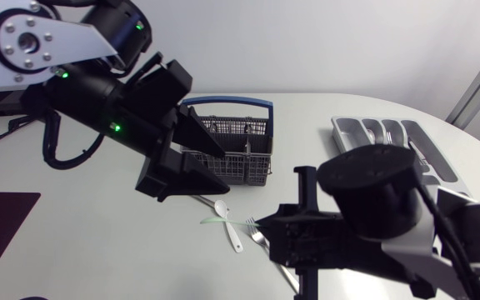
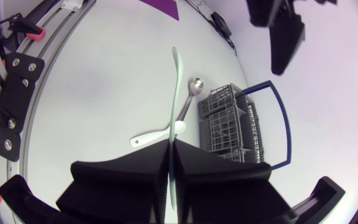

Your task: Unload the cutlery basket into the drawer organizer.

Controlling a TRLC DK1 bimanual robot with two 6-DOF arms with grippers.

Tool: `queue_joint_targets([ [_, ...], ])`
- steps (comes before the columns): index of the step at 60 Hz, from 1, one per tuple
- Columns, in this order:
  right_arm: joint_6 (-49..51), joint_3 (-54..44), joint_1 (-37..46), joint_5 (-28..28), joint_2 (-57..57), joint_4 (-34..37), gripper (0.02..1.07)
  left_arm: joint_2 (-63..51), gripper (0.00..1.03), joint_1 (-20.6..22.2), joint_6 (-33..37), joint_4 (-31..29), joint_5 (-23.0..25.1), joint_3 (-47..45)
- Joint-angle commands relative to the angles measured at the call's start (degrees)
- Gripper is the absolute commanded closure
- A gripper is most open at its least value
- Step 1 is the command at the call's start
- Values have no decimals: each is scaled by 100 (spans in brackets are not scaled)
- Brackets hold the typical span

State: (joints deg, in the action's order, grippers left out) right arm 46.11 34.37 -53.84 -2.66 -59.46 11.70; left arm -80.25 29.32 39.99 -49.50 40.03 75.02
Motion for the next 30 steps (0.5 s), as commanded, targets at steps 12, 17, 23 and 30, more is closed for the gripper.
queue_joint_targets([
  [12,-1060,650,1385,1461,189,227,102,1108,3,-304,-1599,2779,-233,-1851],
  [17,-1341,834,1799,1962,172,245,102,1257,3,-287,-1977,3482,-285,-2159],
  [23,-1658,984,2229,2639,137,245,102,1231,3,-278,-2197,3737,-285,-2211],
  [30,-2009,1045,2458,3157,75,183,102,1134,4,-243,-2390,3886,-268,-2194],
])
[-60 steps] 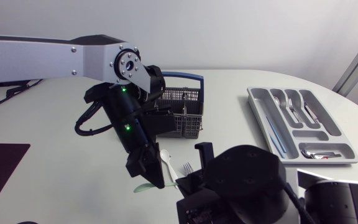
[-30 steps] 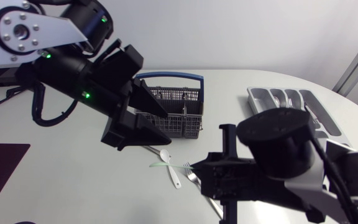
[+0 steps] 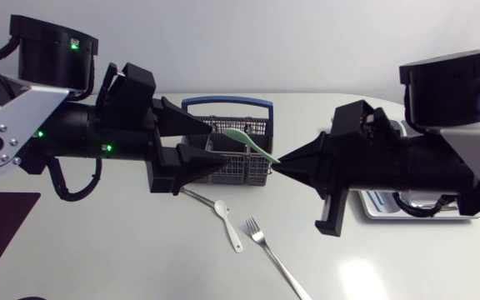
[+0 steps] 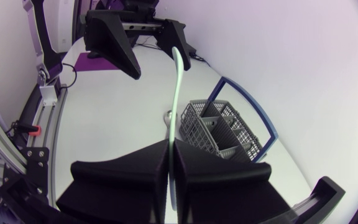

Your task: Unload the cutlery basket into the drawer organizer.

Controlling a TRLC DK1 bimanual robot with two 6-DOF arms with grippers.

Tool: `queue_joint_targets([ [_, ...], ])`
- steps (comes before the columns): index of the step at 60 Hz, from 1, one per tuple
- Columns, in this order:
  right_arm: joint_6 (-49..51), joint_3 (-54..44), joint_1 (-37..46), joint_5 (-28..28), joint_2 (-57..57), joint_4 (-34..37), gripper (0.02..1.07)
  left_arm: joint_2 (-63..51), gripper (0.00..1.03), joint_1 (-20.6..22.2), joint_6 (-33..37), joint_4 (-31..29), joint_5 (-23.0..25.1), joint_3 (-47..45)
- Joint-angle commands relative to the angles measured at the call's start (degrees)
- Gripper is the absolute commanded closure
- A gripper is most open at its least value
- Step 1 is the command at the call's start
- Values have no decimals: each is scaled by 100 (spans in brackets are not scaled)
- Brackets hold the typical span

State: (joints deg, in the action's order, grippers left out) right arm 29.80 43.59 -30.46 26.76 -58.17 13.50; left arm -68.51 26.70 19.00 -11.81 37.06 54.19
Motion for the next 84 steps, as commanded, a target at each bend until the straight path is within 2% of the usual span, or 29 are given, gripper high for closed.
queue_joint_targets([
  [1,-431,141,128,286,-89,-23,102,-48,4,28,-327,135,30,-111],
  [6,-721,158,224,620,-133,-154,102,-84,4,90,-494,346,82,-120],
  [11,-1029,246,365,1191,-238,-251,102,-84,4,187,-661,636,100,-190],
  [23,-1486,246,365,1815,-397,-647,102,-189,4,318,-942,1120,170,-225],
  [39,-2031,220,365,2333,-678,-1209,102,-417,10,398,-1347,1463,425,-102],
  [49,-2066,185,453,2492,-766,-1297,102,-444,13,371,-1575,1603,610,-58],
  [57,-2128,158,488,2536,-783,-1367,102,-453,30,336,-1690,1656,697,-93],
  [59,-2198,141,506,2562,-792,-1438,102,-461,38,336,-1716,1682,777,-111],
  [69,-2268,132,506,2597,-862,-1534,102,-514,64,318,-1733,1691,1067,-111],
  [72,-2295,149,506,2623,-906,-1543,102,-532,75,310,-1751,1691,1198,-93],
  [84,-2391,185,488,2746,-1047,-1648,102,-523,84,310,-1821,1709,1348,-76],
])
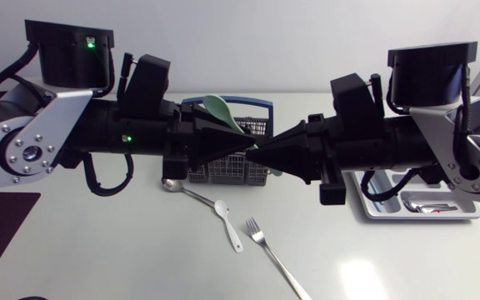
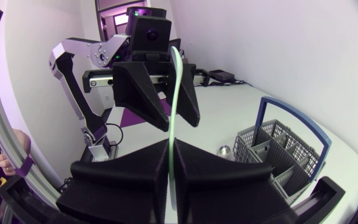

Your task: Unload the cutlery basket into the drawer organizer.

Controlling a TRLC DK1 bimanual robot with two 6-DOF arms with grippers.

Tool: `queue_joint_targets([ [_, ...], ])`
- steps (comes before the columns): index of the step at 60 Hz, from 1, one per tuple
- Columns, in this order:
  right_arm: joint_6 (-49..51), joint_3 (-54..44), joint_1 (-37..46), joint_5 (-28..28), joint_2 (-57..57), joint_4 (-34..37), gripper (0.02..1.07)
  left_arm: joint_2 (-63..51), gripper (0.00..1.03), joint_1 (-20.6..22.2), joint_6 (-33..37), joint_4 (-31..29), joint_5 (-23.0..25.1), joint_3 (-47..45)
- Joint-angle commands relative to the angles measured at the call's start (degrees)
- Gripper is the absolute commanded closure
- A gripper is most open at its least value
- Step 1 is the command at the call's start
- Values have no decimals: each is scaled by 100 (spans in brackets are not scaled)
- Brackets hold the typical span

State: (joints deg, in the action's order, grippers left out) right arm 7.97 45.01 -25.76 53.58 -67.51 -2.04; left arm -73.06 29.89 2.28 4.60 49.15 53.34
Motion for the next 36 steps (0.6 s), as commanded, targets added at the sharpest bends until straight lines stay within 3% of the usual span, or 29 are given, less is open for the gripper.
queue_joint_targets([
  [1,-217,43,27,65,-123,-94,102,-77,85,-18,-149,67,148,18],
  [12,-269,34,36,82,-149,-147,102,-68,94,-18,-176,67,289,1],
  [31,-269,25,45,170,-246,-147,102,-68,100,-9,-220,67,368,27],
  [34,-278,25,45,170,-246,-147,100,-68,100,-18,-228,67,359,45],
  [36,-287,16,45,170,-237,-147,92,-68,100,-27,-299,76,359,62],
])
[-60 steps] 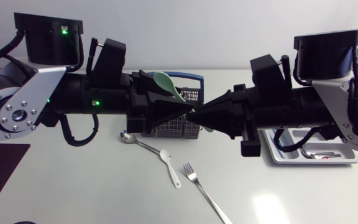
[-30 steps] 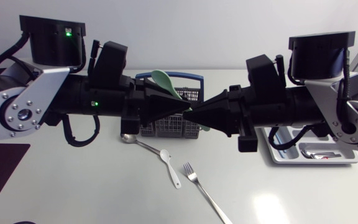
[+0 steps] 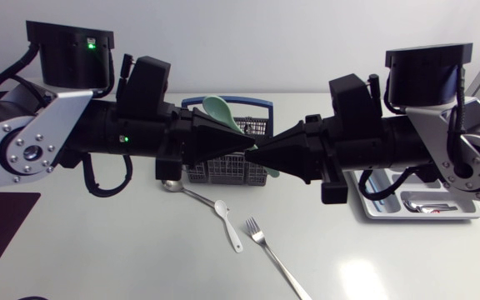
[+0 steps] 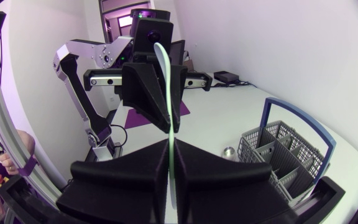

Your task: Unload the cutlery basket into the drawer organizer.

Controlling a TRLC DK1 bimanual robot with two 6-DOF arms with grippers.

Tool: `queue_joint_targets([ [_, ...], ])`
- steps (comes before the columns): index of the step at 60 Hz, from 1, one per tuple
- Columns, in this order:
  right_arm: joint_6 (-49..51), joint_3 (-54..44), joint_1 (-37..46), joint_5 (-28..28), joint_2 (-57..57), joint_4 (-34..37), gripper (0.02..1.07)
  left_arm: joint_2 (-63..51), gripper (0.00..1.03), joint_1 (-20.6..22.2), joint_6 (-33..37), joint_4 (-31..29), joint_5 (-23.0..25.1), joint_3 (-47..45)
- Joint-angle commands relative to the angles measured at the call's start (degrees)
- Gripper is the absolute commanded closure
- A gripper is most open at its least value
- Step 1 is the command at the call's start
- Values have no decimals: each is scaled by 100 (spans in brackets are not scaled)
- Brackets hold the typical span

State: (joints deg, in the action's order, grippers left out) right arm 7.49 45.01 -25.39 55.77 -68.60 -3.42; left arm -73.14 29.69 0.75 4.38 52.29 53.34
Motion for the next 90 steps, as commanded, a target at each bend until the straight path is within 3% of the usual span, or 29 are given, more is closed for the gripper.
queue_joint_targets([
  [1,-239,7,7,-57,-119,-9,88,-60,100,-25,-163,107,44,71],
  [7,-221,-28,7,-224,92,-1,47,-68,100,-113,-357,177,44,124],
  [11,-142,-72,-37,-549,312,52,38,-77,100,-192,-488,203,18,168],
  [18,596,-89,-564,-1929,620,483,37,-139,100,-412,-946,203,-325,264],
  [29,1721,-309,-1944,-4768,611,272,38,-358,100,-587,-1244,-113,-694,484],
  [40,2257,-335,-2207,-6069,119,-387,45,-534,100,-517,-1332,-491,-747,660],
  [49,2398,-230,-2199,-6394,-136,-634,49,-534,100,-456,-1323,-552,-800,660],
  [69,2424,60,-2295,-6579,-268,-704,73,-622,100,-385,-1271,-561,-1019,625],
  [84,2415,157,-2313,-6588,-391,-651,101,-622,100,-324,-1271,-509,-1028,572],
  [90,2415,113,-2313,-6579,-382,-634,101,-613,100,-297,-1262,-500,-1028,590],
])
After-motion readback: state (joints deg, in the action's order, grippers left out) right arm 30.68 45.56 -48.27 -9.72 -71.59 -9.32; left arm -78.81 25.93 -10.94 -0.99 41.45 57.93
